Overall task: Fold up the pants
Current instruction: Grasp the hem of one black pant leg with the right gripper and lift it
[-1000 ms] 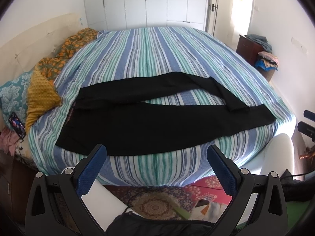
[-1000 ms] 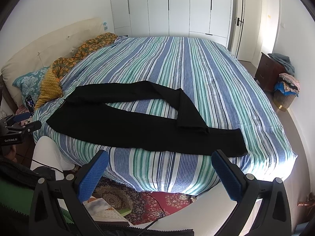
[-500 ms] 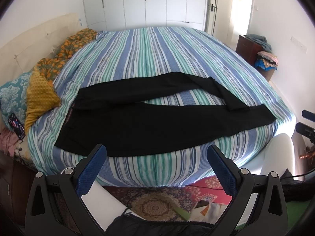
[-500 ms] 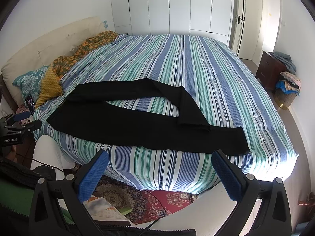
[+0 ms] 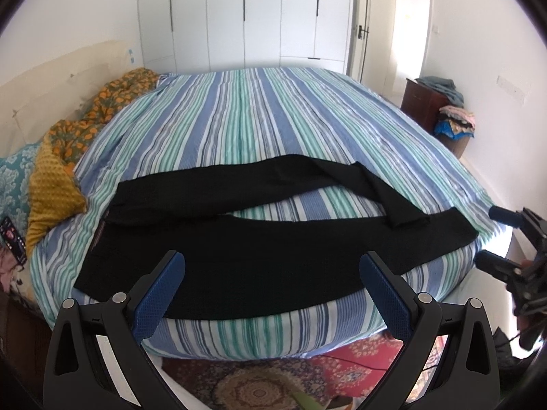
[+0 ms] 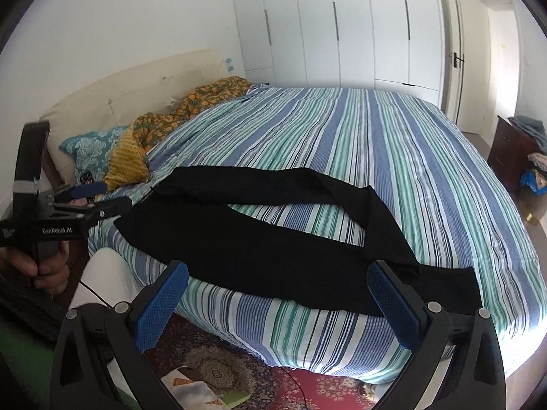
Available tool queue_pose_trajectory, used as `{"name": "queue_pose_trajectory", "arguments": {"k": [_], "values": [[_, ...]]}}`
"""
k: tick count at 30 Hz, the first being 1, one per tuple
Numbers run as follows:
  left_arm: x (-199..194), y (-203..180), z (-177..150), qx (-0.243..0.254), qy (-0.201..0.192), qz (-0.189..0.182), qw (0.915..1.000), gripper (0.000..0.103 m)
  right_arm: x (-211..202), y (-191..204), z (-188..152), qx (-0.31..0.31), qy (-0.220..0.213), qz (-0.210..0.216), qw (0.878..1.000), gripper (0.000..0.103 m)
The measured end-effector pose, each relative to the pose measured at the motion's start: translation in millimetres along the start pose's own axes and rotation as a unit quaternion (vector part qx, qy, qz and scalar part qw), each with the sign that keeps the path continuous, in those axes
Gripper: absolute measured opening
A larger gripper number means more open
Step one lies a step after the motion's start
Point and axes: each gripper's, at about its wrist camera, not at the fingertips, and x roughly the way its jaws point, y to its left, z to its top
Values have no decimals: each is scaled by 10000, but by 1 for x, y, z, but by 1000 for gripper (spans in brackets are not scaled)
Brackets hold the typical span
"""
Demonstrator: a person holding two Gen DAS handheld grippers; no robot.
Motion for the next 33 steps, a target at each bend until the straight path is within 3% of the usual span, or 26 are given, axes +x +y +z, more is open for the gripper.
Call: {"name": "queue_pose_trajectory", "arguments": {"k": [3, 5, 7, 8, 9, 11, 13, 14, 16, 18, 21, 24, 25, 26, 28, 31, 32, 33], "values": [[5, 1, -5, 40, 92, 26, 9999, 102, 52, -25, -4, -580, 318, -531, 9964, 103], [8, 4, -8, 0, 174, 82, 9998, 102, 96, -50, -8, -1092, 598, -1009, 9871, 101], [11, 9, -11, -100, 277, 170, 9994, 102, 151, -72, -15, -1640, 1133, -1314, 9711, 89], [13, 13, -12, -176, 336, 225, 9990, 102, 176, -82, -19, -1837, 1339, -1357, 9643, 74], [15, 15, -12, -242, 387, 270, 9986, 102, 199, -91, -24, -1981, 1512, -1358, 9589, 68], [20, 21, -13, -366, 489, 339, 9976, 102, 237, -108, -31, -2126, 1759, -1361, 9515, 68], [25, 25, -13, -440, 592, 424, 9964, 102, 262, -123, -35, -2071, 1983, -1261, 9497, 48], [27, 27, -13, -458, 623, 463, 9959, 102, 266, -131, -31, -1929, 2089, -1042, 9530, 24], [33, 28, -13, -492, 676, 476, 9954, 102, 255, -152, -8, -1520, 1940, -949, 9645, 19], [40, 26, -12, -510, 736, 400, 9952, 102, 232, -190, 35, -1063, 1503, -1196, 9756, 14], [49, 16, -8, -390, 770, 282, 9959, 102, 196, -296, 91, 251, 843, -2054, 9747, 14], [50, 2, -3, -124, 659, 320, 9972, 102, 183, -408, 93, 1640, 1065, -2861, 9380, 16], [49, -2, -3, -29, 606, 365, 9975, 102, 180, -430, 84, 1866, 1231, -3212, 9203, 16], [48, -5, -3, 54, 572, 410, 9975, 102, 176, -440, 74, 1989, 1316, -3278, 9141, 16], [52, -8, -4, 145, 602, 437, 9971, 102, 171, -431, 54, 2002, 1294, -2821, 9293, 16], [63, -9, -5, 135, 823, 290, 9961, 102, 178, -370, 24, 1511, 1362, -1696, 9643, 21], [65, -10, -4, 142, 860, 261, 9958, 102, 181, -343, 15, 1229, 1402, -1385, 9727, 41], [65, -12, -3, 163, 854, 258, 9959, 102, 183, -314, 7, 926, 1419, -1088, 9795, 77]]}}
